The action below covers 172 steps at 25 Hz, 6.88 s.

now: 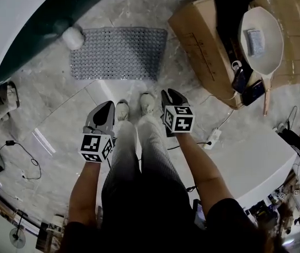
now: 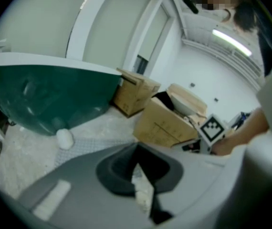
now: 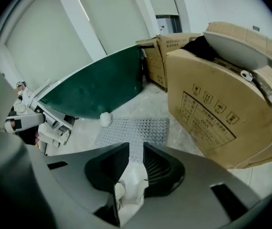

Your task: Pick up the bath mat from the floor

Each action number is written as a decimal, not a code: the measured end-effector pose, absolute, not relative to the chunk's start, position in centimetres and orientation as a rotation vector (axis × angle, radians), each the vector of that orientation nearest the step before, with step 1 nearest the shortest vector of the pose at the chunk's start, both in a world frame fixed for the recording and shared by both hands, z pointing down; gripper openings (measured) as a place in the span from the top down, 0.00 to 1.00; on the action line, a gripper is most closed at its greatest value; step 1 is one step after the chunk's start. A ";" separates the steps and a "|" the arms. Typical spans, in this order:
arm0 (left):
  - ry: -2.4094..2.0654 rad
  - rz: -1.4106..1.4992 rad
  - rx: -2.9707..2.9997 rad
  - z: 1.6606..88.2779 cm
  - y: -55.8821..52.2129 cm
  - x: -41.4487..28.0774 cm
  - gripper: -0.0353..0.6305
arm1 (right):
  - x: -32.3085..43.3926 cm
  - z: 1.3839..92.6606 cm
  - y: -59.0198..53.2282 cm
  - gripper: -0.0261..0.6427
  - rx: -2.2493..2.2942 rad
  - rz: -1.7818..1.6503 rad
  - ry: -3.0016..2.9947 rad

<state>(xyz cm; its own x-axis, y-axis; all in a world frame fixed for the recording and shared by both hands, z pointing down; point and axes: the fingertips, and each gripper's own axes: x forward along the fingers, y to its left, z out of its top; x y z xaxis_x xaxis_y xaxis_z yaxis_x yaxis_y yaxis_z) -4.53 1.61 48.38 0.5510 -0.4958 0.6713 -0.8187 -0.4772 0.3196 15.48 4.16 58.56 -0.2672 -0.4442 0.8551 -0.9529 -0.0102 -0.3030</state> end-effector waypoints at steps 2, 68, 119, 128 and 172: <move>-1.041 0.692 2.153 50.4 1.3 -4.9 0.94 | 15.4 60.4 3.5 0.83 1.466 1.231 -1.727; -0.997 0.850 2.174 87.8 -3.1 -5.6 0.94 | 18.5 96.9 -0.7 0.93 1.522 1.224 -1.520; -1.498 0.560 2.000 42.3 -5.3 -18.2 0.94 | -0.8 46.3 -10.1 0.94 1.337 1.070 -2.072; -1.538 0.464 2.006 35.5 -3.9 -18.6 0.94 | -1.6 38.2 -8.7 0.94 1.273 0.987 -2.147; -1.562 0.193 2.106 20.7 2.7 -17.6 0.94 | -1.0 21.1 0.0 0.94 1.202 0.945 -2.391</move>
